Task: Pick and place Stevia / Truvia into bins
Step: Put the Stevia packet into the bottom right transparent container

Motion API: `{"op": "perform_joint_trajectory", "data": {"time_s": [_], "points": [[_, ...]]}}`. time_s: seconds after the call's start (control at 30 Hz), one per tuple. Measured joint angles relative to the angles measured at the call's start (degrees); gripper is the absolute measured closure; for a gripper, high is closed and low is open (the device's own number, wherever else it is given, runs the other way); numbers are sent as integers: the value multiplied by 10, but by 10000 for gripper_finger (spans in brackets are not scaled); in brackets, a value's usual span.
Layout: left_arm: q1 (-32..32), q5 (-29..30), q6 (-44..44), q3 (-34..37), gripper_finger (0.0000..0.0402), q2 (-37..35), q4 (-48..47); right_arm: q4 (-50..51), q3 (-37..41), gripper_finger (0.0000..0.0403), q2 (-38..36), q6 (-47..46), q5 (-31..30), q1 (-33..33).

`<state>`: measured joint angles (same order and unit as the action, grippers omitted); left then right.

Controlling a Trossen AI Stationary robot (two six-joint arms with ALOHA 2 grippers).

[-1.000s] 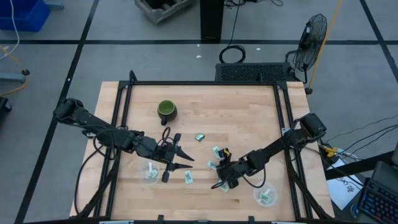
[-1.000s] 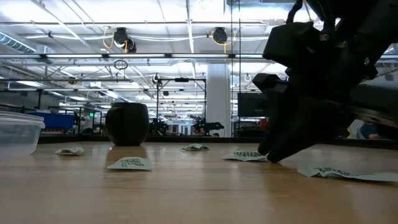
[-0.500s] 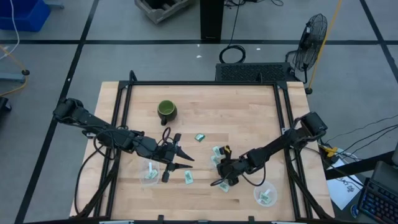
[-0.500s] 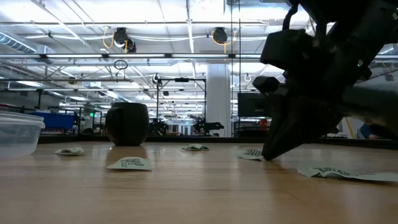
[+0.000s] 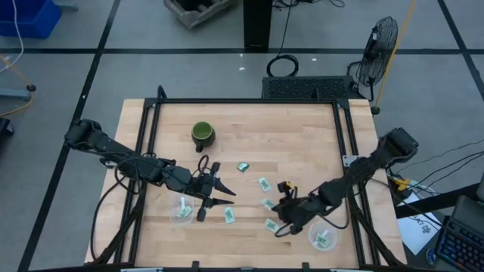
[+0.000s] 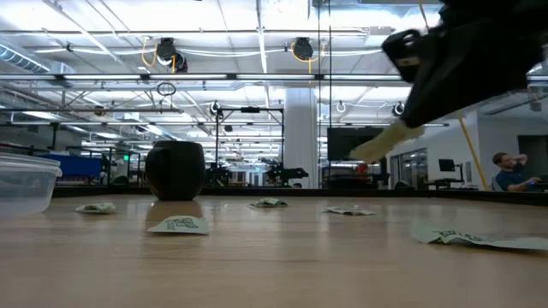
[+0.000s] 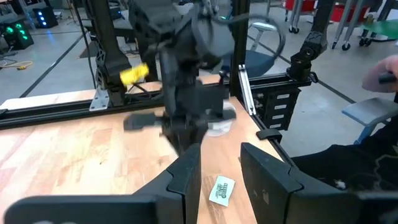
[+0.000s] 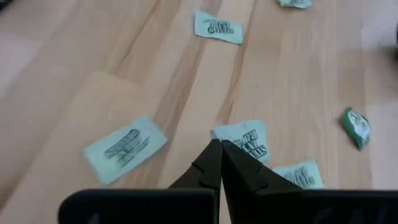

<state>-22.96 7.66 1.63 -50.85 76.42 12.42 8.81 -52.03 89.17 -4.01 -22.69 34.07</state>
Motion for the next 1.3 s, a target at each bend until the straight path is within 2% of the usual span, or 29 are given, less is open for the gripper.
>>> {"op": "perform_joint_trajectory", "data": {"time_s": [0.1,0.4,0.67,1.03,1.13,1.3], "points": [[0,7,0,0,282,0,-5,53,0,403,-34,-42,-27,39],[0,15,-2,0,282,0,-7,182,0,403,-123,-248,-28,176],[1,15,-3,0,282,0,-7,198,0,403,-154,-404,-26,274],[1,21,-4,0,282,0,-7,232,0,403,-153,-611,20,328],[1,30,-4,0,282,0,-7,255,4,403,-153,-649,21,329],[1,30,-4,0,282,1,-7,239,36,403,-153,-677,36,326]]}}
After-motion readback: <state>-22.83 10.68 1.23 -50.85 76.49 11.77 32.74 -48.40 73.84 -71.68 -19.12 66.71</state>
